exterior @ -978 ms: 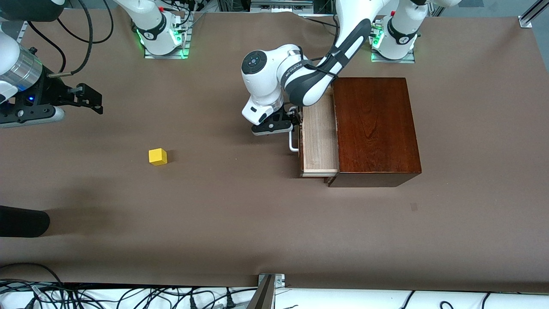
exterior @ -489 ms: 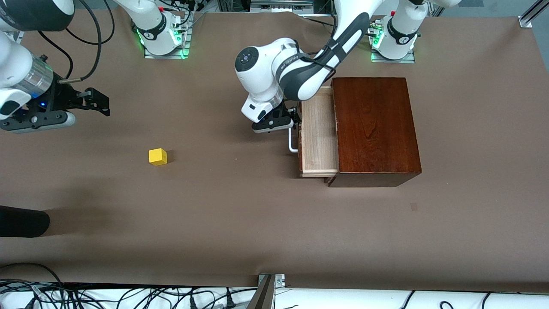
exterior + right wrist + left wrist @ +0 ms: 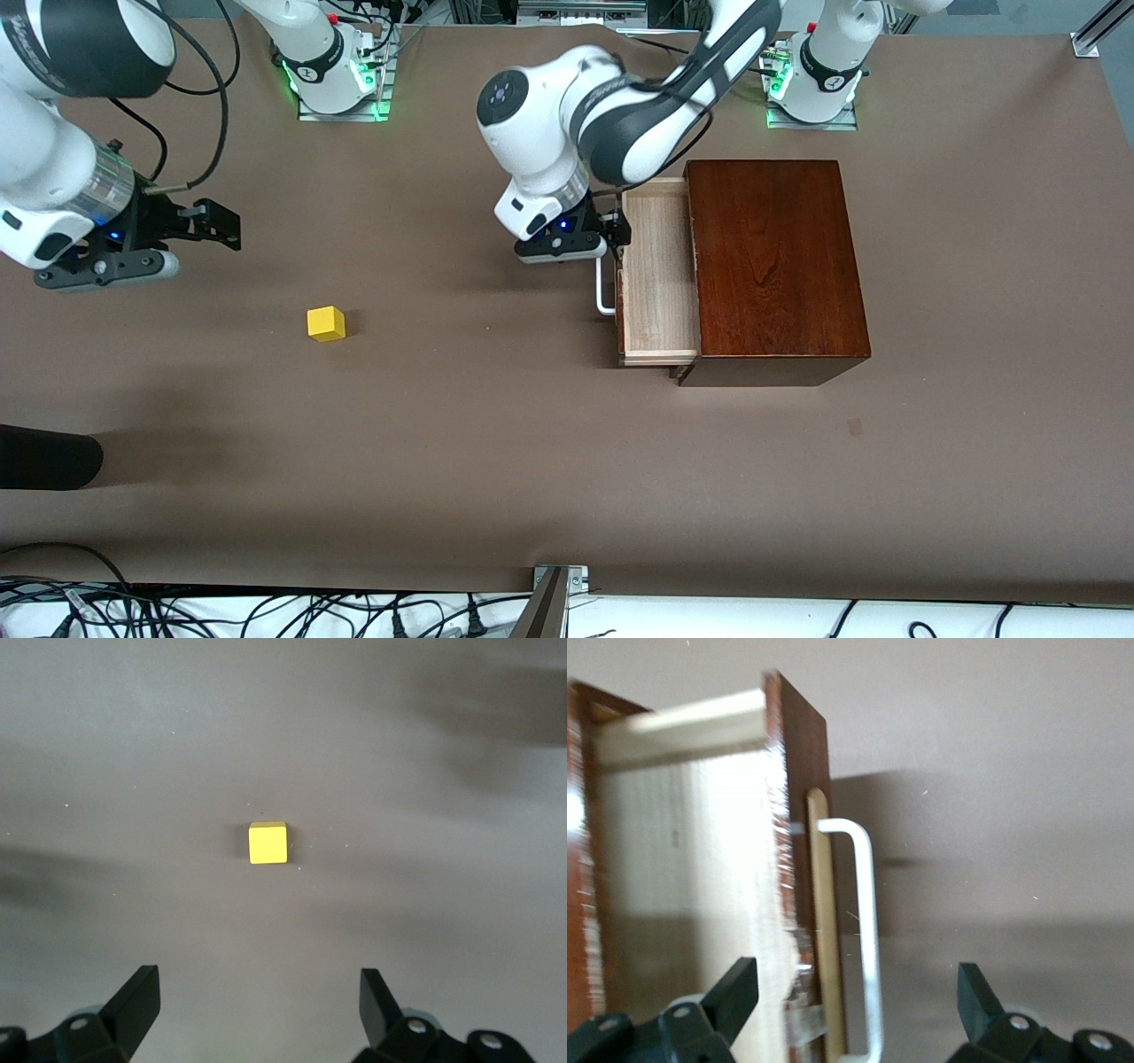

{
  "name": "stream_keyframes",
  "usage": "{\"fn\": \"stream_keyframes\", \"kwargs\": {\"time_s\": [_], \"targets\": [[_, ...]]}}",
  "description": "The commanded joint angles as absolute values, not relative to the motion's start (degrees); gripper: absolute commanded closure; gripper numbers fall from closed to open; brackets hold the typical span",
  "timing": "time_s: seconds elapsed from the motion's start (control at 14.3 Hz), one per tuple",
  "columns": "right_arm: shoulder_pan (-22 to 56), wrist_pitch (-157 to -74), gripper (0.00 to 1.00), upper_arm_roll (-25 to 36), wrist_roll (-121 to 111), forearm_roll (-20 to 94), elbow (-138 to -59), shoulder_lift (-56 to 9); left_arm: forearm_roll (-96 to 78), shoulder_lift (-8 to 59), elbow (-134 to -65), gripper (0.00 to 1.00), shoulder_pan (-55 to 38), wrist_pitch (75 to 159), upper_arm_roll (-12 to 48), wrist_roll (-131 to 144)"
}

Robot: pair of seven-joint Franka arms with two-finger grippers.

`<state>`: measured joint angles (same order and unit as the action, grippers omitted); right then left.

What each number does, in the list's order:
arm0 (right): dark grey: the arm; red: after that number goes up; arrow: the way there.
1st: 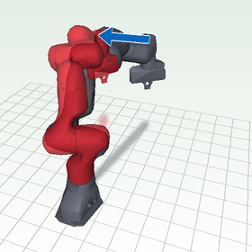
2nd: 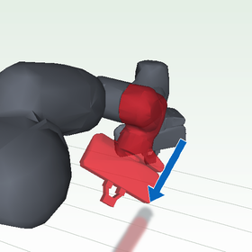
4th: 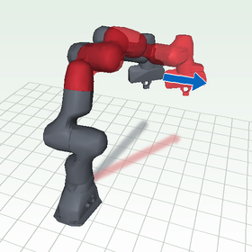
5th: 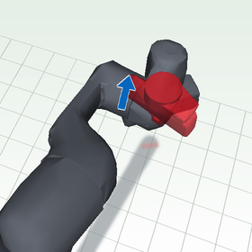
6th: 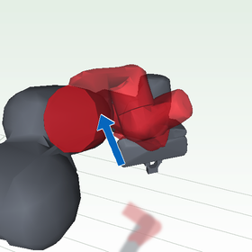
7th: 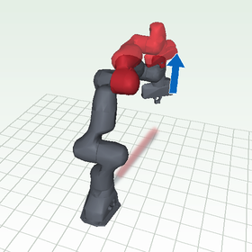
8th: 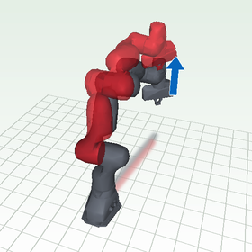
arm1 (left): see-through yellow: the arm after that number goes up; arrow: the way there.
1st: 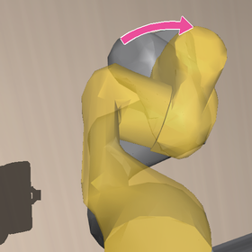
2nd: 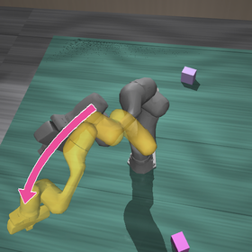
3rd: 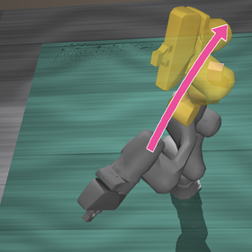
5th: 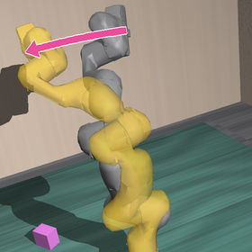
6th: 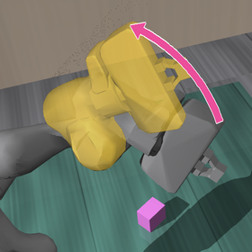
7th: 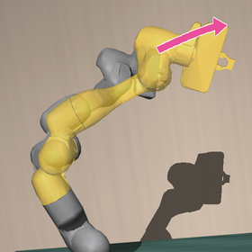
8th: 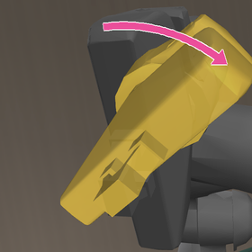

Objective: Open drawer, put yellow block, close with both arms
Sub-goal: 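Pull the drawer open with the left gripper while the right gripper approaches, then lower the right gripper onto the yellow cube while the left gripper withdraws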

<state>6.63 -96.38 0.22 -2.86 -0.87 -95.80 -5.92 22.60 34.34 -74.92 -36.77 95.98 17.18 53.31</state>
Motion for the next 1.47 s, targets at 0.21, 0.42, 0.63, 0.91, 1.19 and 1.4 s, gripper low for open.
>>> {"fn": "stream_keyframes", "kwargs": {"time_s": [0.21,0.42,0.63,0.91,1.19,1.4], "targets": [[6.50,-105.98,0.00,0.09,-3.43,-0.26,-106.07,-5.45,15.39,23.83,-76.02,0.00,-24.47,90.79,17.40,35.98],[6.50,-110.90,0.00,0.09,-3.43,-0.26,-110.03,-6.06,13.54,20.13,-76.29,0.00,-17.08,87.64,17.40,30.95],[6.50,-116.61,0.00,0.09,-3.43,-0.18,-114.59,-6.68,11.17,17.41,-76.20,0.00,-10.48,87.10,16.96,20.68],[6.50,-124.71,0.00,0.09,-3.43,-0.18,-119.71,-8.69,6.53,16.53,-75.94,0.00,-0.20,86.22,17.14,9.16],[6.50,-132.16,0.00,0.09,-3.43,-0.17,-121.19,-14.14,1.86,10.13,-81.80,0.00,-0.78,87.97,8.02,3.69],[6.50,-137.18,0.00,0.09,-3.43,-0.18,-121.64,-17.48,-1.23,1.00,-96.63,0.00,-3.07,99.63,1.85,3.69]]}}
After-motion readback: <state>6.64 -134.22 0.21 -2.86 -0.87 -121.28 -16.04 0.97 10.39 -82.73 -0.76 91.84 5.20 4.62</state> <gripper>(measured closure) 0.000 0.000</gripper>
